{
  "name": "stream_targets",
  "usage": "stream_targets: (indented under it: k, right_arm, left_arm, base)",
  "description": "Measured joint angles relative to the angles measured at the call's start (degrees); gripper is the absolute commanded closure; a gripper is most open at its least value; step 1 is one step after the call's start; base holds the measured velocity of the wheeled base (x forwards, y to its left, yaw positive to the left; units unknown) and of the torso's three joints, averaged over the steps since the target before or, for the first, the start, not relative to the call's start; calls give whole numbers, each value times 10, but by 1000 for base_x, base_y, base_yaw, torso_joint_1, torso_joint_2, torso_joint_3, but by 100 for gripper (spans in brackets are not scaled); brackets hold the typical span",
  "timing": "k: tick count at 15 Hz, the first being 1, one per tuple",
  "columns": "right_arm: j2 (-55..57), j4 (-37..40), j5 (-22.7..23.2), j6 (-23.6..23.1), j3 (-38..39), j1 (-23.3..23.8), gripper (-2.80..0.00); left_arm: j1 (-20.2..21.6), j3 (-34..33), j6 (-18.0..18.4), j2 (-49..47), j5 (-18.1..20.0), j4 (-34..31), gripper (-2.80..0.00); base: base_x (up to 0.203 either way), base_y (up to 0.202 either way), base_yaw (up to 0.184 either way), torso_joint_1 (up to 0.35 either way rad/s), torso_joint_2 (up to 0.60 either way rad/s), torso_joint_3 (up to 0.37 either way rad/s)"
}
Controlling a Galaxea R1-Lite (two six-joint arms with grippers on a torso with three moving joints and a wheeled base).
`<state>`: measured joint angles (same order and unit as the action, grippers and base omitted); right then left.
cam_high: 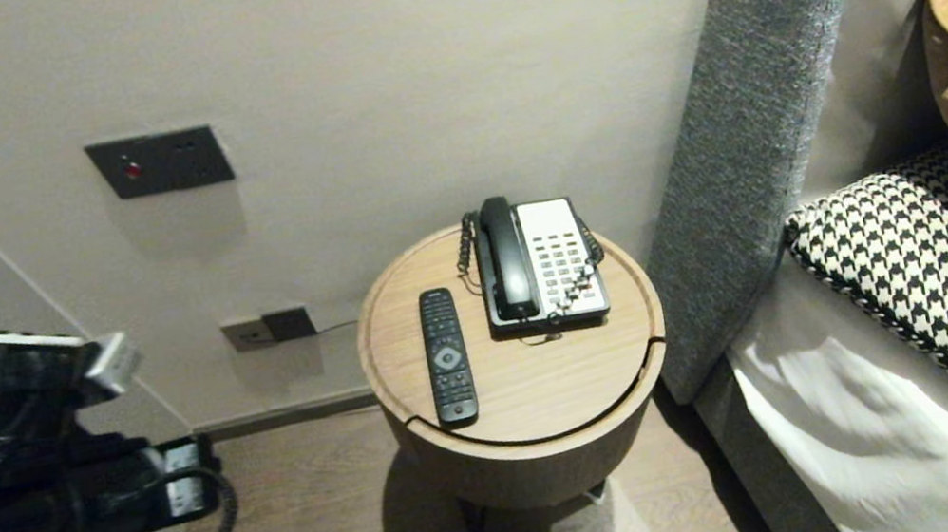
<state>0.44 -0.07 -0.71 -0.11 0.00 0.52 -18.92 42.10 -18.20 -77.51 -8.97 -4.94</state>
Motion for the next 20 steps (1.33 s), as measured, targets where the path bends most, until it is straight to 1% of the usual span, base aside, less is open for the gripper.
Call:
stream_targets:
  k: [2, 3, 5, 8, 10, 15, 17, 20]
  right_arm:
    - [0, 0, 0, 0, 0, 0, 0]
    - [0, 0, 0, 0, 0, 0, 0]
    - [0, 0, 0, 0, 0, 0, 0]
    - [0, 0, 0, 0, 0, 0, 0]
    - [0, 0, 0, 0, 0, 0, 0]
    - [0, 0, 0, 0, 0, 0, 0]
    - [0, 0, 0, 0, 0, 0, 0]
    - [0, 0, 0, 0, 0, 0, 0]
  left_arm:
    - [79, -15, 59, 68, 22, -11, 0]
    - [105, -28, 82, 100, 35, -13, 0]
    - [133, -81, 102, 164, 54, -16, 0]
    - [160, -174, 114, 260, 80, -18, 0]
    - [176, -221, 118, 326, 91, -17, 0]
    - [193, -326, 164, 459, 95, -18, 0]
    - [208, -356, 172, 512, 91, -27, 0]
    - [222, -366, 174, 572, 87, -39, 0]
  base:
    - [0, 0, 0, 0, 0, 0]
    - [0, 0, 0, 0, 0, 0]
    - [0, 0, 0, 0, 0, 0]
    - [0, 0, 0, 0, 0, 0]
    - [0, 0, 0, 0, 0, 0]
    - [0, 0, 0, 0, 0, 0]
    - [0, 0, 0, 0, 0, 0]
    - [0, 0, 0, 0, 0, 0]
